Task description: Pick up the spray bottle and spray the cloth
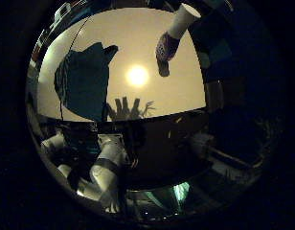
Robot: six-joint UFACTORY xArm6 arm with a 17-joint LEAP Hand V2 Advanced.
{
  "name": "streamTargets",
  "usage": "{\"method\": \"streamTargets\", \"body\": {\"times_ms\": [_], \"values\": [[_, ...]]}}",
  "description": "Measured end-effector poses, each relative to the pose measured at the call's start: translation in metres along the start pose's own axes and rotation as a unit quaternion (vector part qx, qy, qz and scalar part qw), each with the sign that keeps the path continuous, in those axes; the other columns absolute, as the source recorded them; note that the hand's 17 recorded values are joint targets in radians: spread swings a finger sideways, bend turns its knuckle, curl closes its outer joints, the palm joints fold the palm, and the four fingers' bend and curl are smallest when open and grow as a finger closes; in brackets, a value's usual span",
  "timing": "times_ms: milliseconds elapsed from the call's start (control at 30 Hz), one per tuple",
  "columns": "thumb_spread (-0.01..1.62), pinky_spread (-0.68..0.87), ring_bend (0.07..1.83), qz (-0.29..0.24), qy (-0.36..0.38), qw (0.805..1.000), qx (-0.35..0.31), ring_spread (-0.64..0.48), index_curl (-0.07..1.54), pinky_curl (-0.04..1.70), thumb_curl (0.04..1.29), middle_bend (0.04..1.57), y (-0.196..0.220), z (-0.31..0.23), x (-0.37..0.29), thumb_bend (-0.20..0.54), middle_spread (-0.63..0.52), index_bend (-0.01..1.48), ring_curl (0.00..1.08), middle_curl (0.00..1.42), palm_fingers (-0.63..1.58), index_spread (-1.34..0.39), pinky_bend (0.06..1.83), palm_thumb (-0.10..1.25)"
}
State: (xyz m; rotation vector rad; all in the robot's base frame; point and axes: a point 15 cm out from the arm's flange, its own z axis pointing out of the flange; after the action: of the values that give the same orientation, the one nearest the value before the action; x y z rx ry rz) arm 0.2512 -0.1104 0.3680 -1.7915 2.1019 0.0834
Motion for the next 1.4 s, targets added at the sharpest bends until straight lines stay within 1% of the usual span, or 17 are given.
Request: {"method": "streamTargets", "body": {"times_ms": [167, 333, 500, 567, 633, 733, 933, 1067, 1267, 1400], "values": [[1.09, 0.38, 0.19, 0.039, -0.003, 0.998, 0.045, 0.2, 0.38, 0.28, 0.38, 0.2, -0.007, -0.017, 0.023, -0.019, 0.05, 0.2, 0.18, 0.33, 0.3, -0.38, 0.19, 0.85], [1.08, 0.38, 0.19, 0.087, -0.008, 0.992, 0.096, 0.19, 0.39, 0.27, 0.39, 0.19, -0.011, -0.038, 0.06, -0.018, 0.03, 0.19, 0.19, 0.33, 0.33, -0.37, 0.19, 0.85], [1.07, 0.38, 0.21, 0.134, -0.051, 0.978, 0.151, 0.19, 0.37, 0.27, 0.4, 0.2, -0.017, -0.051, 0.091, -0.026, 0.03, 0.17, 0.21, 0.33, 0.36, -0.35, 0.2, 0.84], [1.07, 0.38, 0.23, 0.161, -0.068, 0.969, 0.173, 0.19, 0.35, 0.28, 0.39, 0.2, -0.015, -0.054, 0.108, -0.031, 0.03, 0.15, 0.22, 0.34, 0.35, -0.33, 0.21, 0.78], [1.08, 0.38, 0.25, 0.18, -0.085, 0.961, 0.19, 0.19, 0.33, 0.28, 0.39, 0.21, -0.013, -0.055, 0.124, -0.028, 0.03, 0.15, 0.22, 0.34, 0.34, -0.32, 0.23, 0.75], [1.07, 0.38, 0.28, 0.192, -0.108, 0.952, 0.215, 0.19, 0.3, 0.29, 0.38, 0.21, -0.013, -0.055, 0.14, -0.027, 0.05, 0.15, 0.24, 0.35, 0.3, -0.29, 0.27, 0.7], [1.06, 0.38, 0.31, 0.211, -0.155, 0.927, 0.27, 0.2, 0.27, 0.31, 0.38, 0.21, -0.015, -0.051, 0.176, -0.024, 0.09, 0.14, 0.25, 0.36, 0.24, -0.25, 0.32, 0.67], [1.06, 0.38, 0.34, 0.222, -0.181, 0.916, 0.282, 0.21, 0.26, 0.31, 0.37, 0.22, -0.013, -0.039, 0.194, -0.025, 0.12, 0.14, 0.26, 0.36, 0.2, -0.22, 0.35, 0.66], [1.05, 0.37, 0.36, 0.246, -0.217, 0.902, 0.282, 0.21, 0.26, 0.31, 0.35, 0.23, -0.005, -0.012, 0.22, -0.028, 0.14, 0.15, 0.27, 0.36, 0.17, -0.21, 0.38, 0.63], [1.04, 0.38, 0.37, 0.248, -0.238, 0.894, 0.287, 0.22, 0.26, 0.31, 0.34, 0.24, -0.006, 0.002, 0.228, -0.027, 0.15, 0.15, 0.27, 0.36, 0.15, -0.2, 0.39, 0.62]]}}
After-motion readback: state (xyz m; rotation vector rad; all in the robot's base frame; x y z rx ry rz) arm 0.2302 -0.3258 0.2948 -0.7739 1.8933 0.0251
